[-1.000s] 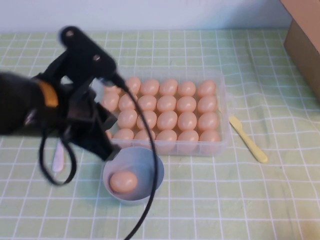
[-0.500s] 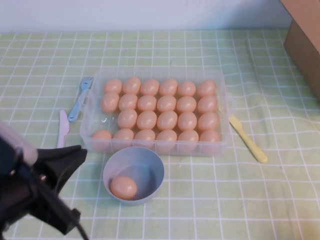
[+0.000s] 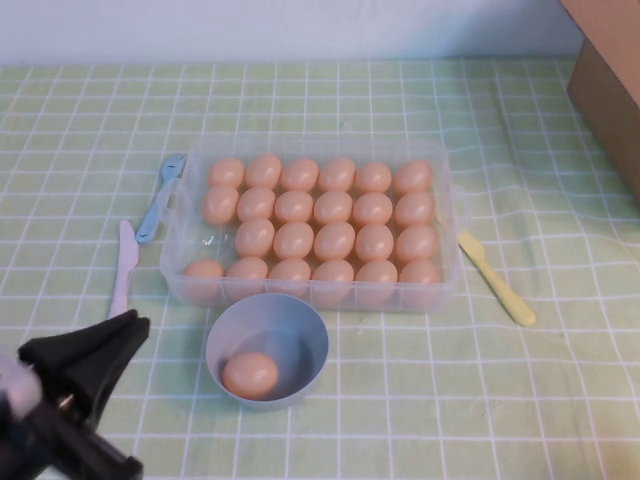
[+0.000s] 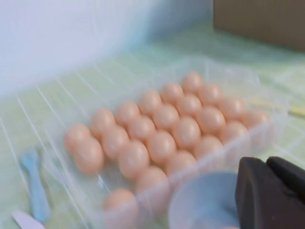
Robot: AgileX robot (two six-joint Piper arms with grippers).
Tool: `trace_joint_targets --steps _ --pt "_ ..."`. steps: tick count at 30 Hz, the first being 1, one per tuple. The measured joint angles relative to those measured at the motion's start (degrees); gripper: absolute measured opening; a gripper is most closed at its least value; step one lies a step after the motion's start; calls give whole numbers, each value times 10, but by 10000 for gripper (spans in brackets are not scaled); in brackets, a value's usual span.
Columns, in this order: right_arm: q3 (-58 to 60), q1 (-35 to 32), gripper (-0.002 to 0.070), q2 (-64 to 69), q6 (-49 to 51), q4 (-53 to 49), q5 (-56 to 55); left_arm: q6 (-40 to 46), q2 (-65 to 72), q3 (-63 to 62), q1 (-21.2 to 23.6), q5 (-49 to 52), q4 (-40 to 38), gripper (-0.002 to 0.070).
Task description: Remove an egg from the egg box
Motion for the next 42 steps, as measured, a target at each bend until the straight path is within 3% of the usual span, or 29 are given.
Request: trace_joint_targets --steps 6,14,22,35,42 --pt "0 0 -18 0 0 0 0 34 -125 88 14 -71 2 0" --pt "0 0 -18 0 0 0 0 38 -331 184 149 -93 -8 0" --pt "0 0 -18 0 0 0 0 28 -354 185 251 -22 -10 0" --pt "0 0 -18 0 0 0 0 3 -354 185 270 199 -7 0" --pt "0 0 -18 0 0 0 0 2 -354 187 270 233 -6 -1"
